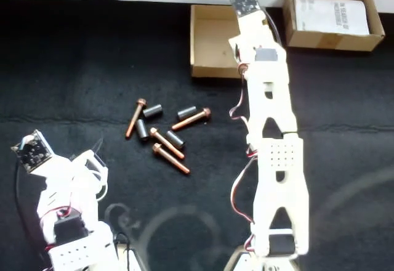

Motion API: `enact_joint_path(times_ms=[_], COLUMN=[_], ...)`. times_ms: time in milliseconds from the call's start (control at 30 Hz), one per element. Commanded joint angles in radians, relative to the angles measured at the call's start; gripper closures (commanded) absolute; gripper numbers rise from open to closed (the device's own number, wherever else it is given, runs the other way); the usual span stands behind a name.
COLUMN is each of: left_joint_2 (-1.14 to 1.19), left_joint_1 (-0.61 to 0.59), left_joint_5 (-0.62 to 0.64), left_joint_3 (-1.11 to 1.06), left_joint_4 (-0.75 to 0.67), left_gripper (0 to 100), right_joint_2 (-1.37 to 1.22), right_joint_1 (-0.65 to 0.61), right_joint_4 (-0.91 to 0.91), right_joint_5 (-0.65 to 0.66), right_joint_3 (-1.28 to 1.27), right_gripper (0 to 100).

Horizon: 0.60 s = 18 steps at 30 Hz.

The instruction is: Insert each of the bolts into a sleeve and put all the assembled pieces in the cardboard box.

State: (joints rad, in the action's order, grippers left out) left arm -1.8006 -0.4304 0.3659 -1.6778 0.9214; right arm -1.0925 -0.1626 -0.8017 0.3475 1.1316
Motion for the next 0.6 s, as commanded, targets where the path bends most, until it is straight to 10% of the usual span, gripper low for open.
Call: enact_joint_path(times_ms=[0,567], left_joint_2=[-0.001,-0.001], left_joint_1=[-0.016,-0.015], left_joint_5=[-0.040,-0.044], left_joint_3=[-0.018,-0.018], left_joint_4=[0.005,0.005], left_gripper=[72,72], right_joint_2=[0.016,0.154], right_joint_1=[-0.005,-0.173], right_joint_4=[-0.033,-0.740], right_joint_5=[0.012,-0.158], right_joint_3=[0.058,0.570], right_gripper=[79.6,79.6])
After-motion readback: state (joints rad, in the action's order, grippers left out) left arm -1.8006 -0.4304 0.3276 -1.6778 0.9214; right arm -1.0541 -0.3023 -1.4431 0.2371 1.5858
